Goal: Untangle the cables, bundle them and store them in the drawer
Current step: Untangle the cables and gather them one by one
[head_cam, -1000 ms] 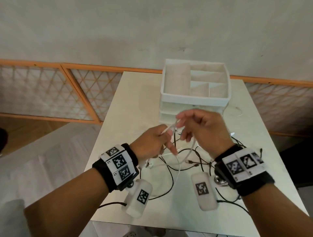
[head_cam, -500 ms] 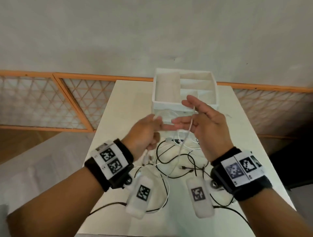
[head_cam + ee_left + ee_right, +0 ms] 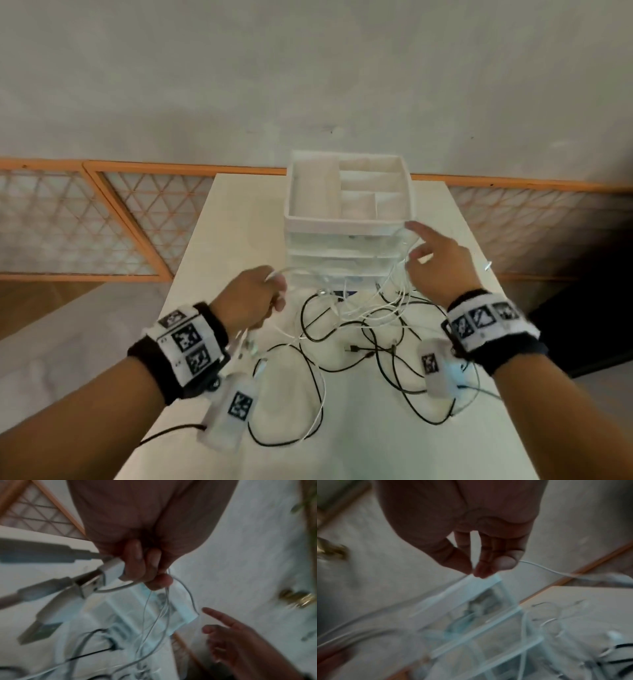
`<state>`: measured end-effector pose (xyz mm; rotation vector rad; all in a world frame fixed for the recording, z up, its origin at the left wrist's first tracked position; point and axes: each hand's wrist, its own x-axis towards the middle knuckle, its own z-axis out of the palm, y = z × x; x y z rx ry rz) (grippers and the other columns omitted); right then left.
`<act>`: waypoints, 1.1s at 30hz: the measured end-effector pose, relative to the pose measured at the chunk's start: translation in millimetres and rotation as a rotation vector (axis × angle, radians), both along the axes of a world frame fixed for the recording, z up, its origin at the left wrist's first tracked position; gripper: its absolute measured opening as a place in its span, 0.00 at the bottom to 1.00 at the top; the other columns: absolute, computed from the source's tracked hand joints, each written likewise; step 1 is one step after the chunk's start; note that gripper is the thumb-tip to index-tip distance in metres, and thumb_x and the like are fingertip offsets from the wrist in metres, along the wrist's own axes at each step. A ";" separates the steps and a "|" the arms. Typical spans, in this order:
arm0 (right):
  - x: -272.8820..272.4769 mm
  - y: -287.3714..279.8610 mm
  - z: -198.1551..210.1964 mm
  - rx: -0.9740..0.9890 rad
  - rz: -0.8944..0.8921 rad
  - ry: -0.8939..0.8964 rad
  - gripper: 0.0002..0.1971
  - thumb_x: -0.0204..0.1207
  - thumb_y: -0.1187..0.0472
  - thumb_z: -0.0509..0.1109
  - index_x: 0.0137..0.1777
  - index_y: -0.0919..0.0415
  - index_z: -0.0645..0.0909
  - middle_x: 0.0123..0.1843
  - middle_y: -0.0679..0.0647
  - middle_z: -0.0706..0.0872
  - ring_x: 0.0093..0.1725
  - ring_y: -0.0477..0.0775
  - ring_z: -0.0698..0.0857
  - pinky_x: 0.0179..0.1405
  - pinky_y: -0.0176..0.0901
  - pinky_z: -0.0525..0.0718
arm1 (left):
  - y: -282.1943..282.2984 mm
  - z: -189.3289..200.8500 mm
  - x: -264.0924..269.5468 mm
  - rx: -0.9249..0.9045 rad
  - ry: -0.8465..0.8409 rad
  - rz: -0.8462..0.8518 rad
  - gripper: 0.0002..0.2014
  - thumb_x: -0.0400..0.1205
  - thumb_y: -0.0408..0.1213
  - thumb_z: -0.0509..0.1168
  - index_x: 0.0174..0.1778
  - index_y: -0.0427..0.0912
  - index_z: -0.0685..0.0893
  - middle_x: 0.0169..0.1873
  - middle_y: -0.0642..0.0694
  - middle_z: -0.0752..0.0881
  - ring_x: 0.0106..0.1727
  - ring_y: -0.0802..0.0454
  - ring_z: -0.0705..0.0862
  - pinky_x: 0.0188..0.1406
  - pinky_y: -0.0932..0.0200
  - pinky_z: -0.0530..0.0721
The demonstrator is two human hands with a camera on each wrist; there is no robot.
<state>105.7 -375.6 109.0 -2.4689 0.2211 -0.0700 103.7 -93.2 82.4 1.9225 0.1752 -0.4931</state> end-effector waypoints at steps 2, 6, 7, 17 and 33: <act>-18.2 36.4 -2.1 0.161 0.206 -0.099 0.28 0.72 0.66 0.73 0.69 0.39 0.80 0.39 0.44 0.87 0.29 0.44 0.83 0.40 0.44 0.89 | -16.5 27.4 5.6 -0.173 -0.037 -0.034 0.12 0.88 0.34 0.55 0.40 0.40 0.76 0.28 0.42 0.83 0.18 0.56 0.65 0.17 0.66 0.61; -11.9 60.6 -4.9 0.092 0.221 -0.240 0.03 0.76 0.51 0.74 0.47 0.46 0.87 0.26 0.45 0.81 0.25 0.42 0.77 0.30 0.41 0.76 | -37.4 48.9 11.5 -0.268 -0.095 -0.106 0.12 0.90 0.38 0.55 0.42 0.39 0.77 0.30 0.40 0.86 0.19 0.55 0.64 0.16 0.66 0.61; -5.2 54.0 1.3 0.101 0.167 -0.273 0.04 0.78 0.51 0.72 0.46 0.47 0.88 0.26 0.47 0.83 0.24 0.41 0.77 0.28 0.40 0.75 | -36.6 46.3 12.3 -0.206 -0.125 -0.139 0.13 0.90 0.40 0.55 0.42 0.40 0.77 0.29 0.42 0.86 0.19 0.55 0.65 0.17 0.65 0.61; 71.0 -29.6 24.5 0.249 -0.233 -0.152 0.22 0.76 0.31 0.54 0.55 0.42 0.82 0.45 0.57 0.90 0.42 0.62 0.91 0.51 0.61 0.90 | 1.5 -19.4 3.6 0.081 -0.107 -0.115 0.16 0.89 0.44 0.54 0.41 0.41 0.80 0.24 0.50 0.77 0.34 0.47 0.71 0.36 0.55 0.68; 61.8 -62.9 -16.4 0.155 -0.025 -0.082 0.18 0.77 0.60 0.67 0.62 0.37 0.79 0.78 0.53 0.76 0.59 0.61 0.87 0.60 0.59 0.83 | 6.3 -6.3 10.1 -0.095 -0.196 0.095 0.17 0.89 0.41 0.58 0.41 0.37 0.84 0.28 0.46 0.69 0.30 0.51 0.68 0.32 0.56 0.72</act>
